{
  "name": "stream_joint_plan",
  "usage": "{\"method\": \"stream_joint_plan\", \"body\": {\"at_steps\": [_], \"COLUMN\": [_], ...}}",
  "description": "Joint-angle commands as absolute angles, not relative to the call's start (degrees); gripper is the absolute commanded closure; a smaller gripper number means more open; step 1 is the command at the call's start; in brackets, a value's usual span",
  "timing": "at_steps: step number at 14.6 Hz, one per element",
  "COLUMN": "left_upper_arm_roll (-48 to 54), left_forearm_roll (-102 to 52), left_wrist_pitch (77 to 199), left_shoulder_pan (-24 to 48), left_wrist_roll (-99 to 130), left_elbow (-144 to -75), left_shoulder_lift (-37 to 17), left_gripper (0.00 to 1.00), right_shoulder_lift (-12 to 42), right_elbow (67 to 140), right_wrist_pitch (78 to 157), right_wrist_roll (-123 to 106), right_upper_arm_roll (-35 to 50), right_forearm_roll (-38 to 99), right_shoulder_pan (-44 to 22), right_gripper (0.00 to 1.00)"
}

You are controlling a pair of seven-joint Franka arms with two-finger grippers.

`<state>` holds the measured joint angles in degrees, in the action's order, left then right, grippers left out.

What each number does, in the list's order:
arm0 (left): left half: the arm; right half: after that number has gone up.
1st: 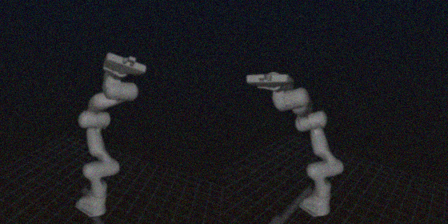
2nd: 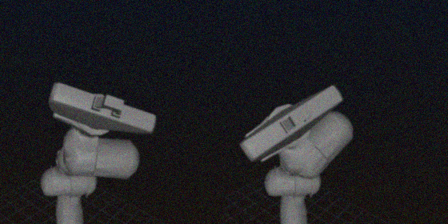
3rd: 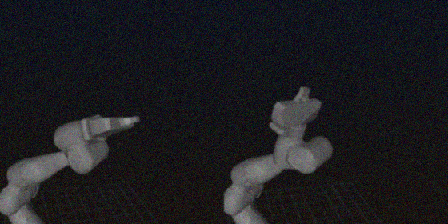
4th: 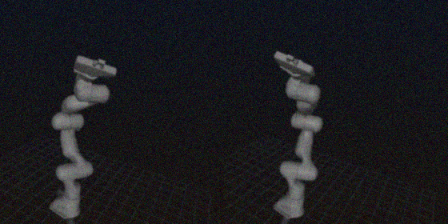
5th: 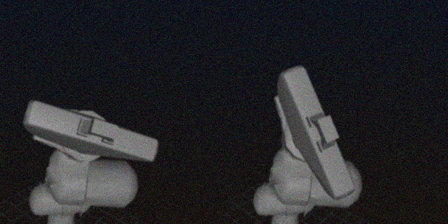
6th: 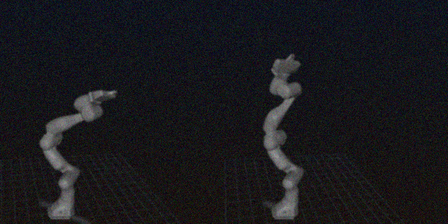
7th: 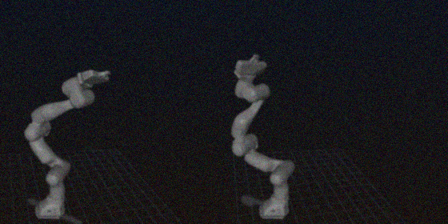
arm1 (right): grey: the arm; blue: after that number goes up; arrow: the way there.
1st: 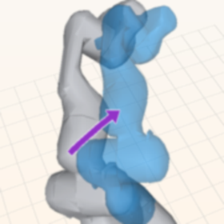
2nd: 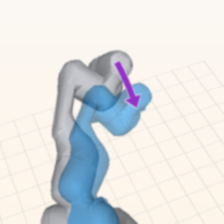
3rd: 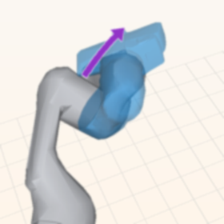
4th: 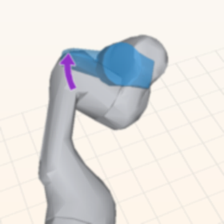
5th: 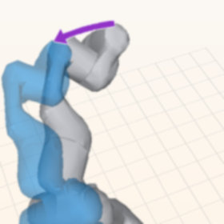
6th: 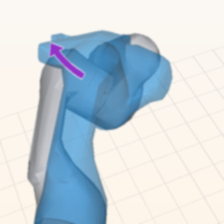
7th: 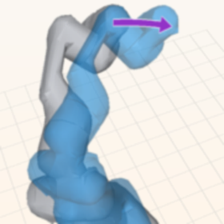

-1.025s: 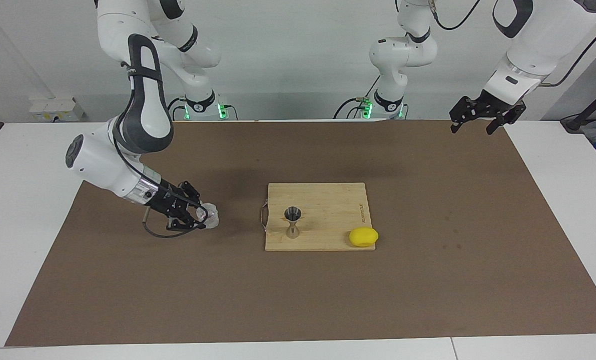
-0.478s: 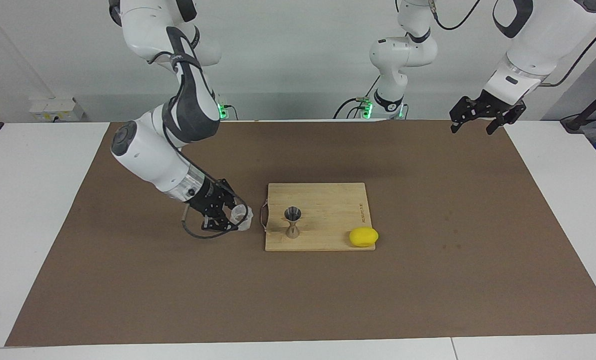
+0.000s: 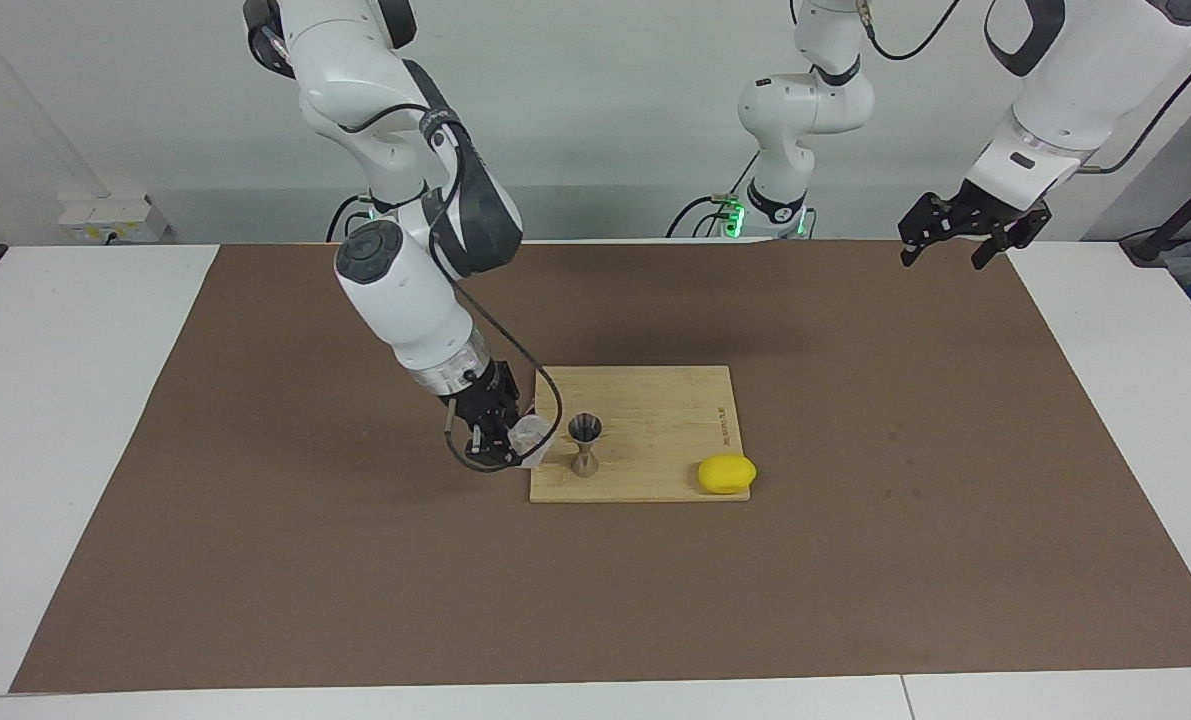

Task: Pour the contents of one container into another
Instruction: 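Lift the glass cup and carry it above the dark cup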

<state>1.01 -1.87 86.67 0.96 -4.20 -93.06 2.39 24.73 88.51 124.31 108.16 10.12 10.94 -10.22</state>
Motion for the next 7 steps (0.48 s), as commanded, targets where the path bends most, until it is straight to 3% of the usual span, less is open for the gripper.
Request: {"method": "stream_joint_plan", "body": {"at_steps": [1, 7], "left_upper_arm_roll": [1.14, 1.14], "left_forearm_roll": [-2.55, -2.55], "left_wrist_pitch": [86.13, 86.22], "left_shoulder_pan": [0.44, 0.44], "left_wrist_roll": [-4.13, -4.13], "left_elbow": [-94.57, -94.57], "left_shoulder_lift": [3.96, 3.96], "left_gripper": [0.00, 0.00], "right_shoulder_lift": [25.93, 25.66], "right_elbow": [86.66, 86.40], "right_wrist_pitch": [124.72, 124.72], "right_wrist_roll": [109.69, 110.04], "right_upper_arm_roll": [10.19, 10.28], "right_forearm_roll": [5.99, -0.70], "right_shoulder_pan": [-12.39, -14.94], "right_gripper": [1.00, 1.00]}}
